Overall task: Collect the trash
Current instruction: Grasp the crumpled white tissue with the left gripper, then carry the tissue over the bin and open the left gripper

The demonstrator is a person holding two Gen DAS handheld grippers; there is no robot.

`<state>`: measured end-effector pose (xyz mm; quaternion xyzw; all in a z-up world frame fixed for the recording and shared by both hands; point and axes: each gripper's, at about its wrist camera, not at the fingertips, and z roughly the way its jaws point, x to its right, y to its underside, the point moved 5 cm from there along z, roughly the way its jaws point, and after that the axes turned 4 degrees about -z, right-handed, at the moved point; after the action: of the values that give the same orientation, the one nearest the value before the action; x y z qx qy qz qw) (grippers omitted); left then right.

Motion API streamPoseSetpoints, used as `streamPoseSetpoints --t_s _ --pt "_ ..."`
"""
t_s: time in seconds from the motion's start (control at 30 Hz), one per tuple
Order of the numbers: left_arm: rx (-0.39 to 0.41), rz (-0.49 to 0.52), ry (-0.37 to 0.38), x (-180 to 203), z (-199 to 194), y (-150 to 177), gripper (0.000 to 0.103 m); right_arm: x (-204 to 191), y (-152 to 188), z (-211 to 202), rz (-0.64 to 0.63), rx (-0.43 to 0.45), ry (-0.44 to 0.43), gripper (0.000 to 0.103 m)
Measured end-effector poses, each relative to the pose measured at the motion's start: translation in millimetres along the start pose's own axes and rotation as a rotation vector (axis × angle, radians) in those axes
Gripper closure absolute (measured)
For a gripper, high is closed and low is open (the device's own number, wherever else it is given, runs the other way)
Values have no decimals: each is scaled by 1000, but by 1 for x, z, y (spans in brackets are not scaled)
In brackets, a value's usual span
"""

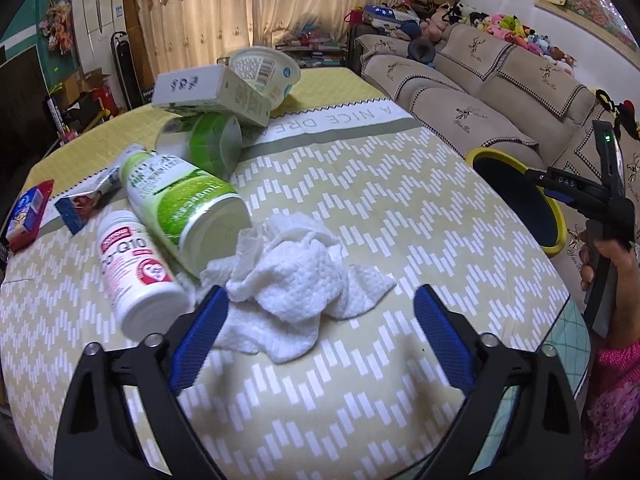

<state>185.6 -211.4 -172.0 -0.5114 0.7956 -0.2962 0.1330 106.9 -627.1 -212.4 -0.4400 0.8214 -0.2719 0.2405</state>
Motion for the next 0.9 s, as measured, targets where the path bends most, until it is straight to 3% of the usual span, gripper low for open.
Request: streamPoseSetpoints --t_s 0.03,0.23,0.3,0.37,0.63,0.9 --pt "-6 2 -8 0 4 0 19 0 0 0 0 -1 -1 46" --pt "-29 -18 -58 -7 17 -2 60 3 3 1 5 -3 -6 46" --pt "-31 -31 -40 -12 15 -3 81 3 3 1 6 -1 -9 46" --pt "-27 -40 -26 -15 10 -4 89 4 4 0 6 1 -12 46" --pt "46 9 28 1 -36 -18 90 7 4 -11 5 23 -21 46" --pt "73 138 162 64 -57 -55 90 23 6 -36 13 59 -16 44"
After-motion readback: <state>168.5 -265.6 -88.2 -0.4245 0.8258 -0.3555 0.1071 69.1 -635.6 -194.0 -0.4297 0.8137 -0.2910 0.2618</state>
